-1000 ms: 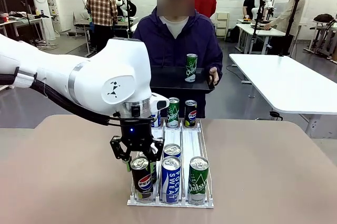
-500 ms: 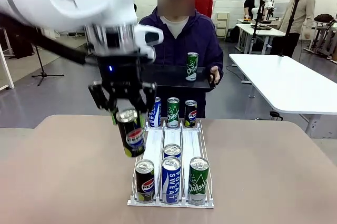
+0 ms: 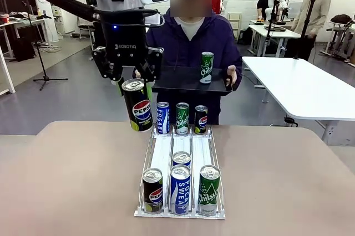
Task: Retrieve and hand over the desired beverage to the person.
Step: Pick up another can of the same type that the person held from the Automatic Can Dispenser, then place the picked can on the Handle tray extended by the person.
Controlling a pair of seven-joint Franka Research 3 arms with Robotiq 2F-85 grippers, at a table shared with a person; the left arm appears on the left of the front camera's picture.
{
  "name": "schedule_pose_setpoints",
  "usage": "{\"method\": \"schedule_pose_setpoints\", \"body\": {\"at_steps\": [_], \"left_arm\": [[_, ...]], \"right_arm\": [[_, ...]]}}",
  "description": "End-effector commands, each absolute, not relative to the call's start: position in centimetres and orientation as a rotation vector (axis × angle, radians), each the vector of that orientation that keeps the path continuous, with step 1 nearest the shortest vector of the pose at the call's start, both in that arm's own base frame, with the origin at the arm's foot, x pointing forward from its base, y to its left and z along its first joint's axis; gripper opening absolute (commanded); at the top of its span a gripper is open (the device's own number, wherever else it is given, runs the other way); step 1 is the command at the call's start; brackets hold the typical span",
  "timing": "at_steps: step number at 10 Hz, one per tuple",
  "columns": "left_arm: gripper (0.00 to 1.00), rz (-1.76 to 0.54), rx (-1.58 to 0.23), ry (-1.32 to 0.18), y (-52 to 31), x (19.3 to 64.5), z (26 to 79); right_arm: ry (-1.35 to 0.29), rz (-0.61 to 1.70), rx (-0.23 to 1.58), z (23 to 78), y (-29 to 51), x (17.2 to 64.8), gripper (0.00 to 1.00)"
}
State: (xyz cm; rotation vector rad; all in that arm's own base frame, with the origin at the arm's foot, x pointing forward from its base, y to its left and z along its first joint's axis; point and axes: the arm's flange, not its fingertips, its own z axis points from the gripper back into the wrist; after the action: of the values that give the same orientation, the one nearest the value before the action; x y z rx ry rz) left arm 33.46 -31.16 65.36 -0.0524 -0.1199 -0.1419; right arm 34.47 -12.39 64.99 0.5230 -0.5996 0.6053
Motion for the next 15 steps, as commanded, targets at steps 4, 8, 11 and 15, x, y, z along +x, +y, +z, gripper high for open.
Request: {"method": "schedule_pose_setpoints", "body": {"at_steps": [4, 8, 11, 15], "left_arm": [[0.00, -0.135, -0.048, -0.116, -31.0, 34.4, 65.4], [0.00, -0.135, -0.048, -0.116, -31.0, 34.4, 65.4], [0.00, -0.135, -0.048, -0.116, -31.0, 34.4, 65.4], [0.00, -0.135, -0.048, -0.116, -31.0, 34.4, 65.4]], "right_arm": [[-0.610, 0.615, 0.540, 64.9, -12.4, 34.6, 1.00], [-0.610, 0.615, 0.540, 64.9, -12.4, 34.6, 1.00], [-0.610, 0.615, 0.540, 64.9, -12.4, 34.6, 1.00], [-0.610, 0.615, 0.540, 64.9, -12.4, 34.6, 1.00]]}}
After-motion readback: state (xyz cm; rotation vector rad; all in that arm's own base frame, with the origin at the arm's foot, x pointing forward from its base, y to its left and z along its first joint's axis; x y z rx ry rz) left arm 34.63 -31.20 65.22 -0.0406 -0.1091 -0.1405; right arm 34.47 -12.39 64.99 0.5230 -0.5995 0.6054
